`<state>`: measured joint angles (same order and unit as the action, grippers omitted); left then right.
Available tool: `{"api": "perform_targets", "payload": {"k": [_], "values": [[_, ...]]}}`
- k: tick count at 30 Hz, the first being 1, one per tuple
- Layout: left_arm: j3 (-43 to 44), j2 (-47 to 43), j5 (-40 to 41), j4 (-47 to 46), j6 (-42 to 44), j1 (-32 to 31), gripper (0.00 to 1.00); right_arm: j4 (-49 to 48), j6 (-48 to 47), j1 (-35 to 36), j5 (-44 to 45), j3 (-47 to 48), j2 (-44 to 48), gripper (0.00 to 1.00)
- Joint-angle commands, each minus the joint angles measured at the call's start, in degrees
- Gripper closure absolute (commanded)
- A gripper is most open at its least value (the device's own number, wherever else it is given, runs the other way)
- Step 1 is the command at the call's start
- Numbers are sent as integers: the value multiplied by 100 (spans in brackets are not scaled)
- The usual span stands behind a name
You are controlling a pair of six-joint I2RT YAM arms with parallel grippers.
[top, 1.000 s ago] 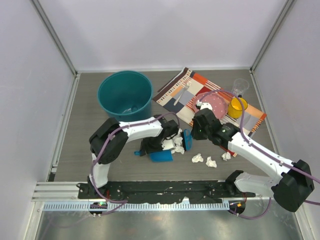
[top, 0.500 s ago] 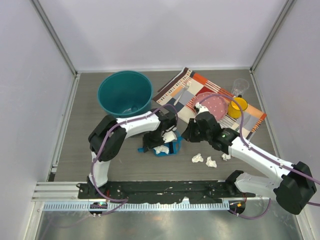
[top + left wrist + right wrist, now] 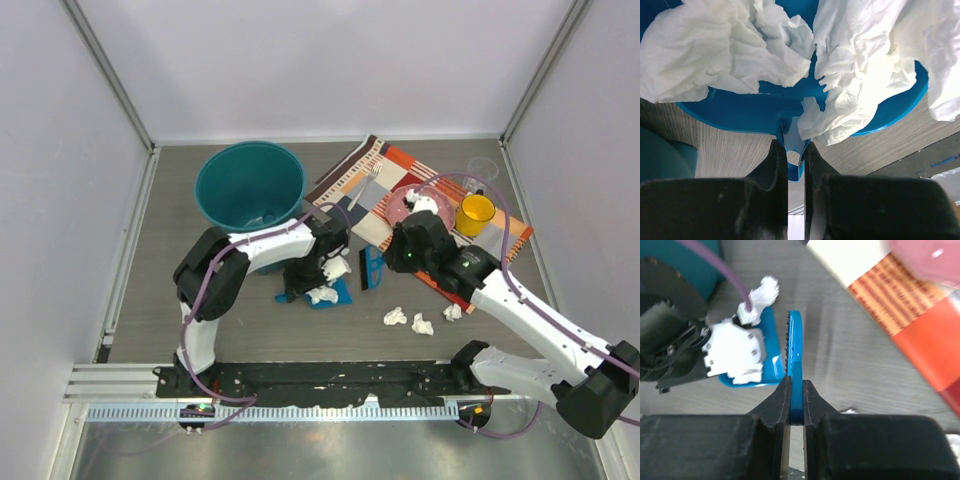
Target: Sweep away the paper scraps from the table
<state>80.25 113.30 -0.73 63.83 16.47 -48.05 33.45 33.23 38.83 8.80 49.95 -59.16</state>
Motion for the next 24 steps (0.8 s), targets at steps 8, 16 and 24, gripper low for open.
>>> {"api": "perform_targets", "payload": {"k": [8, 16, 24], "values": [[-229, -378, -173, -81, -91, 41, 100, -1241, -1469, -1333, -421, 893, -1052, 99], [-282, -361, -112, -82, -91, 42, 100, -3017, -1074, -1536, -1705, 1271, -2406, 99], [-334, -422, -76, -99, -126, 103, 100, -3987, -643, -1519, -2154, 736, -2899, 99]]}}
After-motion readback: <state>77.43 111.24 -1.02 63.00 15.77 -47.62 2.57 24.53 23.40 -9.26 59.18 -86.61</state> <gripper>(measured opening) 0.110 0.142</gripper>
